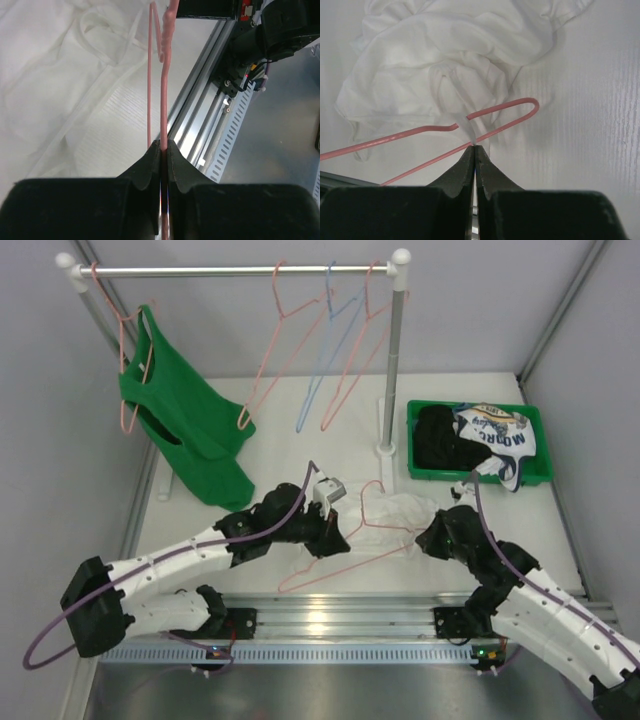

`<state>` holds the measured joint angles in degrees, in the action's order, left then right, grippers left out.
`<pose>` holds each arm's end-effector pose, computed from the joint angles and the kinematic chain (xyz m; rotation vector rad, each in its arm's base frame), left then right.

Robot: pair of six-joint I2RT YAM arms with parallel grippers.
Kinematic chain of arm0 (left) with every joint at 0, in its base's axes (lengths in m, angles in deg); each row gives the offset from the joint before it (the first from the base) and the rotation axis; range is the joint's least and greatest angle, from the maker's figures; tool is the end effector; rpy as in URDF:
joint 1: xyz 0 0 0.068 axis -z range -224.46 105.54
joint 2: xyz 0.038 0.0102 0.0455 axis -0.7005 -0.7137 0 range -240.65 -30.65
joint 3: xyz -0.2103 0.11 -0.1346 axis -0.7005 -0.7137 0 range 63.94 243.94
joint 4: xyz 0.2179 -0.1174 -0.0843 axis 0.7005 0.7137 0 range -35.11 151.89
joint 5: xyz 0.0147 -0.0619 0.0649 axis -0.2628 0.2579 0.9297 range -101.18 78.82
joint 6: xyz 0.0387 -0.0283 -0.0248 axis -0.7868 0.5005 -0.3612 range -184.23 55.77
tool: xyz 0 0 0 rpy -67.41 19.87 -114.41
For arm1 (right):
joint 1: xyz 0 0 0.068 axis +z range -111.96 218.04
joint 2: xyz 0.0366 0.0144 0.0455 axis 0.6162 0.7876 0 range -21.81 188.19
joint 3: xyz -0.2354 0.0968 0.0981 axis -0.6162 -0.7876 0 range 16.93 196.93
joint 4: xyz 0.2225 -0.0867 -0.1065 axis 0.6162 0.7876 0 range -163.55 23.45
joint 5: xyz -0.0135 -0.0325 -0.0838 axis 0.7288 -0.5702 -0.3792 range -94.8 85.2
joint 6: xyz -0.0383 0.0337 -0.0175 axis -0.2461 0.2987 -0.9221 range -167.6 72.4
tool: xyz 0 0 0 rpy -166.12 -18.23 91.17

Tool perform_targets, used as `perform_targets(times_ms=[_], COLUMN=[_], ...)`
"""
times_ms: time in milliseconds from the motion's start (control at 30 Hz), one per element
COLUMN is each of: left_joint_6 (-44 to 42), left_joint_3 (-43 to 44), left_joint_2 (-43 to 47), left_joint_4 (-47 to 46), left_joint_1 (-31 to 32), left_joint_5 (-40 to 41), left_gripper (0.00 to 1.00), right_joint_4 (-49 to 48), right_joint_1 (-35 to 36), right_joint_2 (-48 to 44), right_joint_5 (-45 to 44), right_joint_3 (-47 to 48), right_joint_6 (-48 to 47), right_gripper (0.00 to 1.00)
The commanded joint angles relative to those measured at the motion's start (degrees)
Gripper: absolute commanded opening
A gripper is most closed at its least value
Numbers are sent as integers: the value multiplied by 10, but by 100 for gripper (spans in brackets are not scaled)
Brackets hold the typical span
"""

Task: Place the tank top on the hanger

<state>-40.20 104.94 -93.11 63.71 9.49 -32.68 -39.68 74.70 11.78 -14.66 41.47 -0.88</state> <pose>0.1309 -0.2020 0.2598 0.8310 2.1444 -1.1633 0.1090 0.0735 0.2060 0.2962 2.3495 0.5334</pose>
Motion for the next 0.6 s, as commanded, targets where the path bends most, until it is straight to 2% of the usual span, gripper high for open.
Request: perform_targets(times_ms=[0, 200, 433, 533, 567], left_joint_6=[-18, -37, -39, -39, -40], left_joint_3=[-18, 4, 14, 19, 20], left_joint_2=[-27, -128, -189, -206, -209], left_joint_4=[-137, -207, -285, -292, -294], left_joint_1=[2, 2, 2, 2, 2], left_joint_5=[-14, -34, -56, -65, -66], left_gripper=[0, 0, 0, 0, 0], right_joint_4=[12, 22, 31, 37, 37], right_joint_1=[-5, -5, -5, -5, -5], right_joint_2=[-17, -30, -31, -26, -23], right_joint_5=[7, 7, -8, -19, -23], right_joint_3=[32, 32, 40, 51, 53], right_joint_6=[6, 6, -3, -18, -22], right_gripper=[0, 0, 0, 6, 14])
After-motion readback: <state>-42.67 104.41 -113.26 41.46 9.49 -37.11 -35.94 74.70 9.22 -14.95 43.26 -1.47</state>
